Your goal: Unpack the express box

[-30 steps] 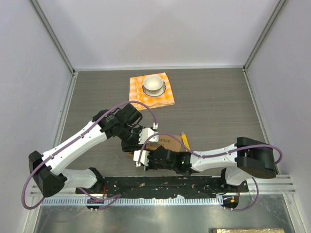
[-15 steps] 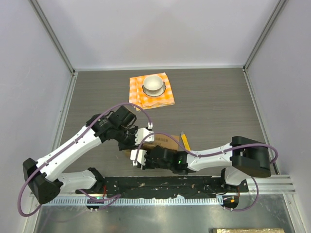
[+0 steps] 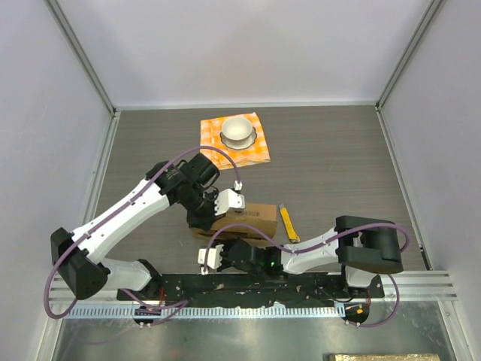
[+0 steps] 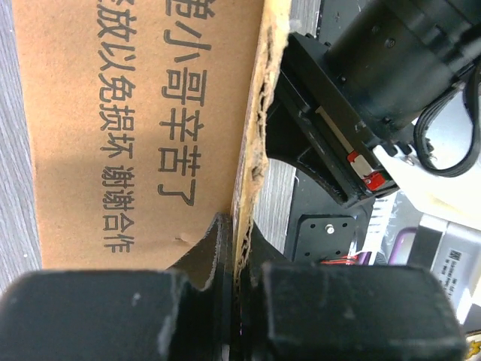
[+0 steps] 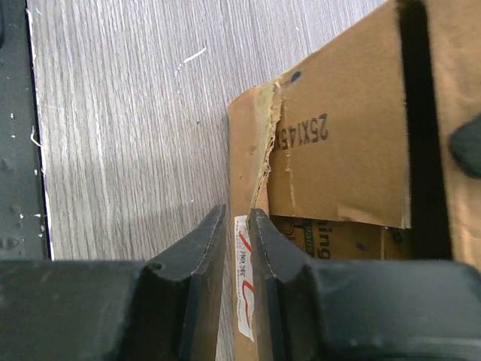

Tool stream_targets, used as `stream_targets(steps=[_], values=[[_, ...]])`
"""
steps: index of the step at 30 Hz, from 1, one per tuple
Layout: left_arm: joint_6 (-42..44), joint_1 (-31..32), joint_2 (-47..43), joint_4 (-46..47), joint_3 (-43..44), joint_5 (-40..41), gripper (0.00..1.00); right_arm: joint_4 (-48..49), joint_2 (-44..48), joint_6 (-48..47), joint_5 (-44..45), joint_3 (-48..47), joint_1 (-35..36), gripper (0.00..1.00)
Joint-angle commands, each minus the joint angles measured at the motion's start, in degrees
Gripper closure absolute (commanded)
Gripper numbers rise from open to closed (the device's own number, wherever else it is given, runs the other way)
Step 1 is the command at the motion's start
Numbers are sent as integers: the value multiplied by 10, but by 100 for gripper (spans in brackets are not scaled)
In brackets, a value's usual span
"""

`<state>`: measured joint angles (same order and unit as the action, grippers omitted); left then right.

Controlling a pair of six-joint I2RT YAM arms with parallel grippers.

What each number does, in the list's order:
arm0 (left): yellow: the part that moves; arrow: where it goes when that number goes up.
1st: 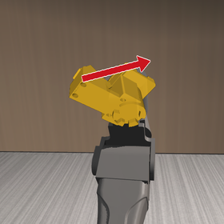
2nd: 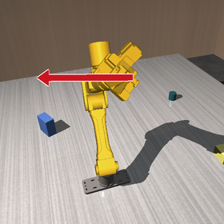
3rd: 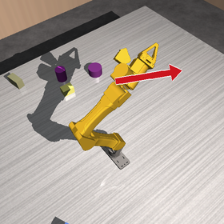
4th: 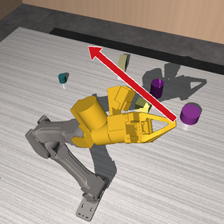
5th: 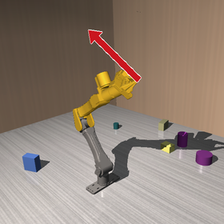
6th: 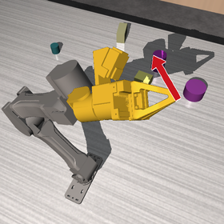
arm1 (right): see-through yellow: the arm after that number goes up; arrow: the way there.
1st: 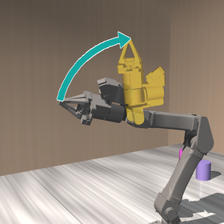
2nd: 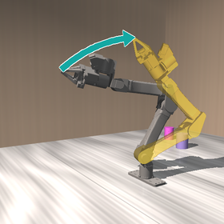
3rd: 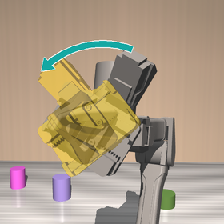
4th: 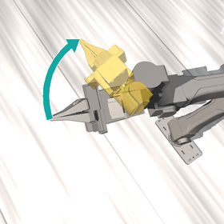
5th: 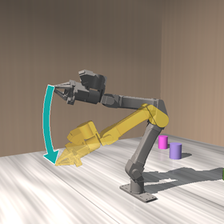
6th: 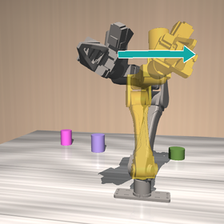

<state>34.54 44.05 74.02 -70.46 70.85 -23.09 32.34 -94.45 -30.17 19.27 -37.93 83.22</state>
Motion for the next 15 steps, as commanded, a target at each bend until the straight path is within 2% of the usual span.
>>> stream_targets(steps=[1, 5, 11, 15], values=[[-31, 6, 24, 16, 52, -82, 100, -7, -57, 5, -37, -4, 5, 76], [-54, 14, 47, 11, 72, -108, 100, -3, -85, -15, -25, -16, 5, 71], [-90, 40, 32, 23, 32, -150, 100, 51, -73, -53, 24, -12, -10, 65], [-101, 41, 24, 19, 26, -172, 100, 100, -61, -72, 46, -7, -20, 65]])
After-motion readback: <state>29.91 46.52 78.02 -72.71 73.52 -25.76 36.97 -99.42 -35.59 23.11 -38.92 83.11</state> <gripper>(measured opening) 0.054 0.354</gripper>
